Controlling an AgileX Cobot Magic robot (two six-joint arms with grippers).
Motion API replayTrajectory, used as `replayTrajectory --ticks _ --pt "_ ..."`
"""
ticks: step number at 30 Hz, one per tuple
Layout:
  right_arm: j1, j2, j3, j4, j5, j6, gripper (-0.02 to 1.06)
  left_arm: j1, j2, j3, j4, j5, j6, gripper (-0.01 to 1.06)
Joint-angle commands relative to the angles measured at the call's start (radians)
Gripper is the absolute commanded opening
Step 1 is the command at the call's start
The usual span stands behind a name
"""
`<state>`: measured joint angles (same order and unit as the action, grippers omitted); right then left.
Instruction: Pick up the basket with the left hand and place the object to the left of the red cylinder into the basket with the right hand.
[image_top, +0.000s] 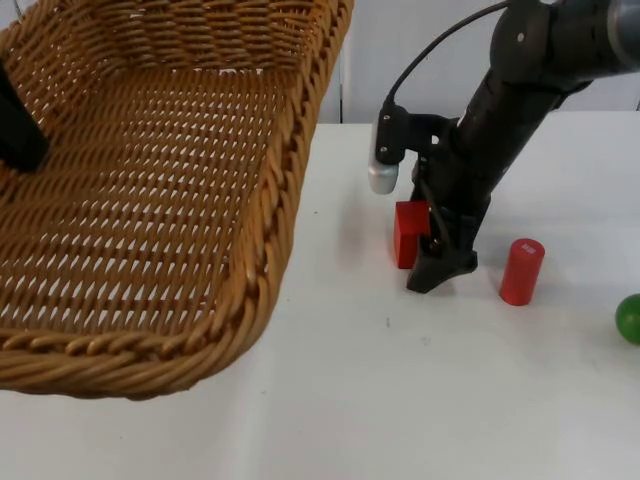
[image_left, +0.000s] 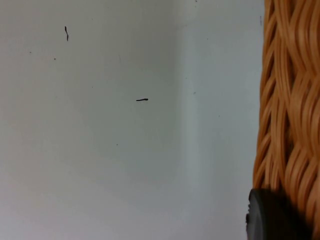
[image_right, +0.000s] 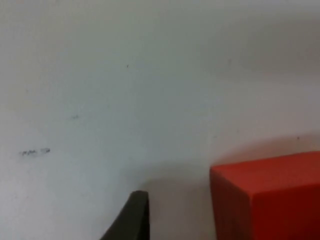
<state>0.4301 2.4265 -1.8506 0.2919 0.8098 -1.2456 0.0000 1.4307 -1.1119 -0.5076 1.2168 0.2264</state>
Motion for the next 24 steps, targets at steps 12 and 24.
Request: replayTrajectory --ticks 12,24 --pt "-0.001 -0.007 -0.002 -0.002 -0.055 -0.004 0.46 0.0 -0.014 0.001 -0.042 0.004 -0.004 0.0" --pt "-0.001 -0.027 -0.002 -0.002 -0.017 0.013 0.43 0.0 -0.014 0.001 -0.042 0.004 -0.004 0.0"
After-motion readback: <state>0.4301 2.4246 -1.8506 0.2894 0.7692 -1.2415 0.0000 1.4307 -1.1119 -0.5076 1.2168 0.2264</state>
